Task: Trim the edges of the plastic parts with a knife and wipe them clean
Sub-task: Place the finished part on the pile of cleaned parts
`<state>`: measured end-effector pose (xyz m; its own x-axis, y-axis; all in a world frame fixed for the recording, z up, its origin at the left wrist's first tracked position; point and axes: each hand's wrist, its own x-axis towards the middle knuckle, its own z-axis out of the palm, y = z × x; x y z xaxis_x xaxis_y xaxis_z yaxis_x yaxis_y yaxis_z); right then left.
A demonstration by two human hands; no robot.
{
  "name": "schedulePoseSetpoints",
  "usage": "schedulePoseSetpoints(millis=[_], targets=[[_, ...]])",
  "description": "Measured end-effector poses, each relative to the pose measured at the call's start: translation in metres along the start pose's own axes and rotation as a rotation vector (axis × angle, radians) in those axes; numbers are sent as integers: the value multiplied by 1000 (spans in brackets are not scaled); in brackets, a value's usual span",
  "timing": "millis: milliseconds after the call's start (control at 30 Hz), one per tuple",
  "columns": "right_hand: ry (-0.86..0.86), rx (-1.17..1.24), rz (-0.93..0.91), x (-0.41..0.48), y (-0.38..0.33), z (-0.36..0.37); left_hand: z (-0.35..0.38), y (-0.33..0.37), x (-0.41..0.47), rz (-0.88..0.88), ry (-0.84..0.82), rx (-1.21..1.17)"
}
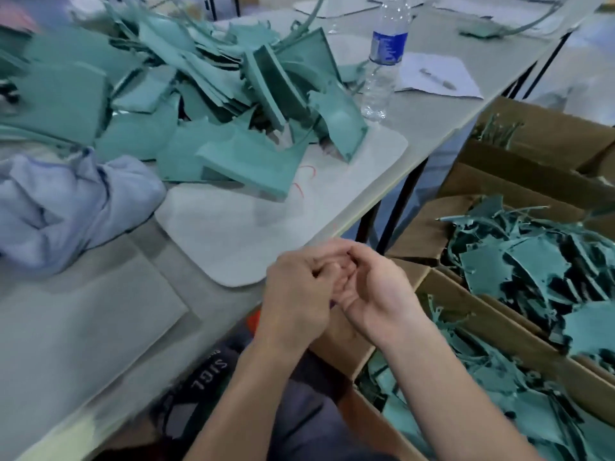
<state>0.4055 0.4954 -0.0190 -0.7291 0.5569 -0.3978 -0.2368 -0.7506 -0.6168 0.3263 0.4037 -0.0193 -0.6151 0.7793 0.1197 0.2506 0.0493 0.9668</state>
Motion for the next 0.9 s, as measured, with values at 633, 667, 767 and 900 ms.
schedulePoseSetpoints(millis=[633,667,767,900], targets=[[-442,-1459,-699,85,125,289,-340,-22,-65,-292,1378,672],[-455,-1501,-782,88,132,299,-354,-29,-70,-293,1411,693],[-610,-1713,-1006,101,146,325,-386,-44,-80,-309,1476,720],[-754,-2224,-669,116,160,347,-402,-56,-84,-400,1486,624]])
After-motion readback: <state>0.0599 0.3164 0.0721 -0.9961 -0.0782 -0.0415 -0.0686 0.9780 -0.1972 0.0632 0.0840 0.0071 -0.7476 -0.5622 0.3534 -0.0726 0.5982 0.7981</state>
